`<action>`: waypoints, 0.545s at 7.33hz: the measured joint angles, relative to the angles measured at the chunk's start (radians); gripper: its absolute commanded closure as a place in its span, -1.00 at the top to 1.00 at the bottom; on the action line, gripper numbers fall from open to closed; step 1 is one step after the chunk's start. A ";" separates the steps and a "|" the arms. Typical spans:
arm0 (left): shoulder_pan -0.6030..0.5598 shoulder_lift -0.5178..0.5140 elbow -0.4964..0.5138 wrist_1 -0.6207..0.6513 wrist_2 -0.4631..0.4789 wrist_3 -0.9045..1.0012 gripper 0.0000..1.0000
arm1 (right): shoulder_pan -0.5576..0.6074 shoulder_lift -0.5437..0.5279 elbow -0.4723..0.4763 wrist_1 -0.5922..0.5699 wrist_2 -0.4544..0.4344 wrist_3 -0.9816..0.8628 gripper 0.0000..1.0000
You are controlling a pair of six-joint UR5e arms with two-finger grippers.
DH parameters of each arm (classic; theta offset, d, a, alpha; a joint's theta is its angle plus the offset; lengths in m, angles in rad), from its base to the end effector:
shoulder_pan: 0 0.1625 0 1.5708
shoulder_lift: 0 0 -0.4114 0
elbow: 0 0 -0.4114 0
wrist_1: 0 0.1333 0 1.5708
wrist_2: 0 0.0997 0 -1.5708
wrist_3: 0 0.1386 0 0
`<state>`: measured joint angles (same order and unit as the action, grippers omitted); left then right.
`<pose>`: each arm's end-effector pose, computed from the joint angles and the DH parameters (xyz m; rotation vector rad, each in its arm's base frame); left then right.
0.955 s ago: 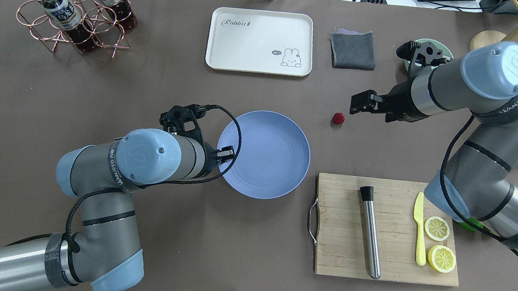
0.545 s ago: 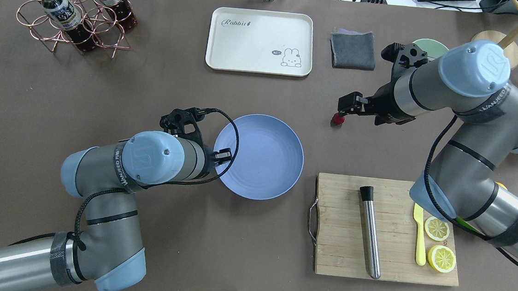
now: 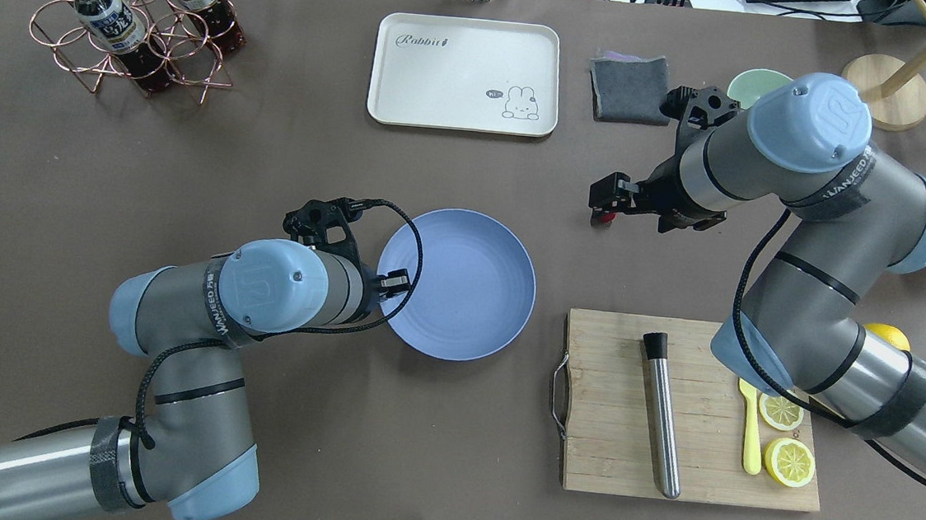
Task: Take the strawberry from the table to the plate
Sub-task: 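Lower the right gripper over the red strawberry while the left hovers by the plate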
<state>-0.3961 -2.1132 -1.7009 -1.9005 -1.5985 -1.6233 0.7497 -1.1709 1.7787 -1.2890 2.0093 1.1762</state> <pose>0.6001 -0.3913 0.2492 0.1474 0.9990 -0.3963 -0.4310 -0.5030 0.3081 0.1297 -0.9561 0.1322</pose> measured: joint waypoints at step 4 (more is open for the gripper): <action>-0.031 0.000 -0.013 -0.023 -0.012 0.002 0.96 | 0.000 0.037 -0.075 0.005 -0.004 -0.001 1.00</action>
<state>-0.4266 -2.1132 -1.7142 -1.9230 -1.6109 -1.6216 0.7494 -1.1340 1.7038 -1.2845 2.0055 1.1753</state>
